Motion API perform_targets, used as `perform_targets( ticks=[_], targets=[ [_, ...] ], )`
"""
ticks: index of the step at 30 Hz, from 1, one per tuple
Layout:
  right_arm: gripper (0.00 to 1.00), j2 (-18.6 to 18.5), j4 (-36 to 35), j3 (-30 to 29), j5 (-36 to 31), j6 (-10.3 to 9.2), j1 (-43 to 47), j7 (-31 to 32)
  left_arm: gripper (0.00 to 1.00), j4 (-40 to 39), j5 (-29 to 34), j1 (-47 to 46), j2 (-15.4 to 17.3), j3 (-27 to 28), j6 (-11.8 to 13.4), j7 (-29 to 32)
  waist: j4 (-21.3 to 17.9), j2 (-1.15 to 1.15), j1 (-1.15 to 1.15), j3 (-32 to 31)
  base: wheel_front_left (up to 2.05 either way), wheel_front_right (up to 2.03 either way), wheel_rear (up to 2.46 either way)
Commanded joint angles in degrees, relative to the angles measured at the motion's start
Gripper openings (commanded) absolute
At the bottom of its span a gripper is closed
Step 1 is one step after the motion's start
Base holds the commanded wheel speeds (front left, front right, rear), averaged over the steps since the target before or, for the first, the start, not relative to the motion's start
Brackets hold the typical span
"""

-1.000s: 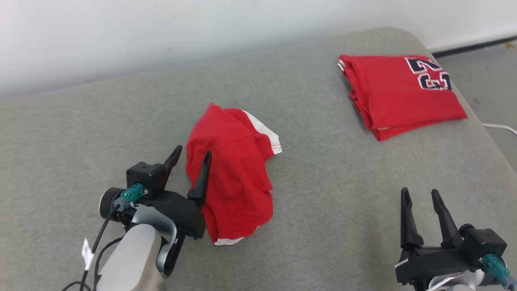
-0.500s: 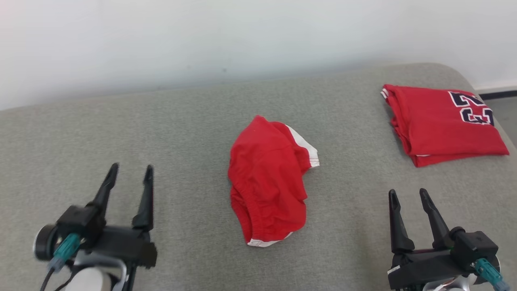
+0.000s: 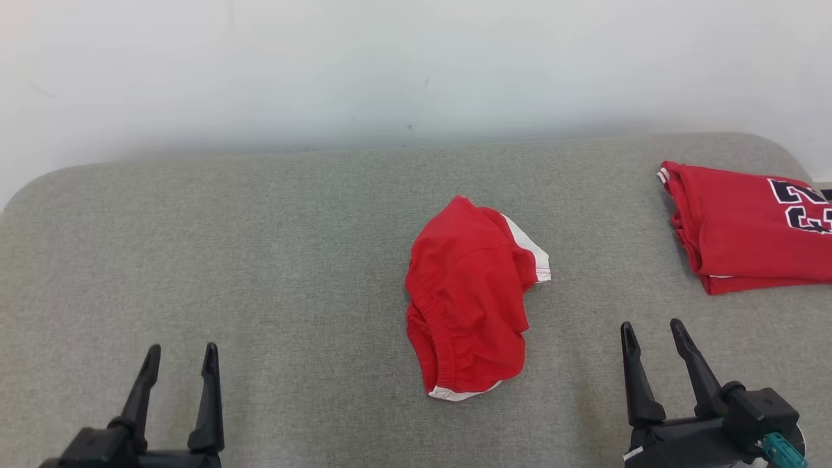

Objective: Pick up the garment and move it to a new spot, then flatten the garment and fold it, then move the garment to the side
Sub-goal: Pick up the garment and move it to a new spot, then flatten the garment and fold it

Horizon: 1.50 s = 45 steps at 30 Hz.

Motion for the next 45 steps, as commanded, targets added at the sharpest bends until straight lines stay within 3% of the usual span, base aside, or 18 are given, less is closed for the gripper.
perform_targets(
  ticks=[1,16,26,40,45],
  targets=[
    [1.0,-0.5,-0.1,0.2,0.0,-0.17,0.7,0.0,1.0,-0.1,0.6,1.3,-0.6,0.4,0.0,0.0,0.3,0.0,0.01,0.0,0.0,0.0,0.0],
    [1.0,-0.9,0.0,0.8,0.6,-0.17,0.8,0.5,1.0,1.4,3.1,0.6,-3.4,2.0,-2.3,0.0,-0.1,0.0,0.01,0.6,0.0,0.0,0.0],
    [1.0,-0.7,0.4,1.1,1.0,-0.17,-0.8,0.4,1.0,8.4,4.5,-6.7,-4.5,-10.2,-5.0,0.0,-3.7,0.0,0.01,3.0,0.0,0.0,0.0],
    [1.0,-0.7,1.3,0.9,1.7,-0.17,-3.1,0.0,1.0,20.1,0.6,-13.0,-2.7,-24.0,-5.1,0.0,-9.9,0.0,0.01,7.3,0.0,0.0,0.0],
    [1.0,-0.9,1.7,1.0,1.9,-0.17,-3.7,-0.2,1.0,23.4,-1.3,-15.0,-2.6,-26.4,-5.1,0.0,-10.8,0.0,0.01,8.3,0.0,0.0,0.0]
  ],
)
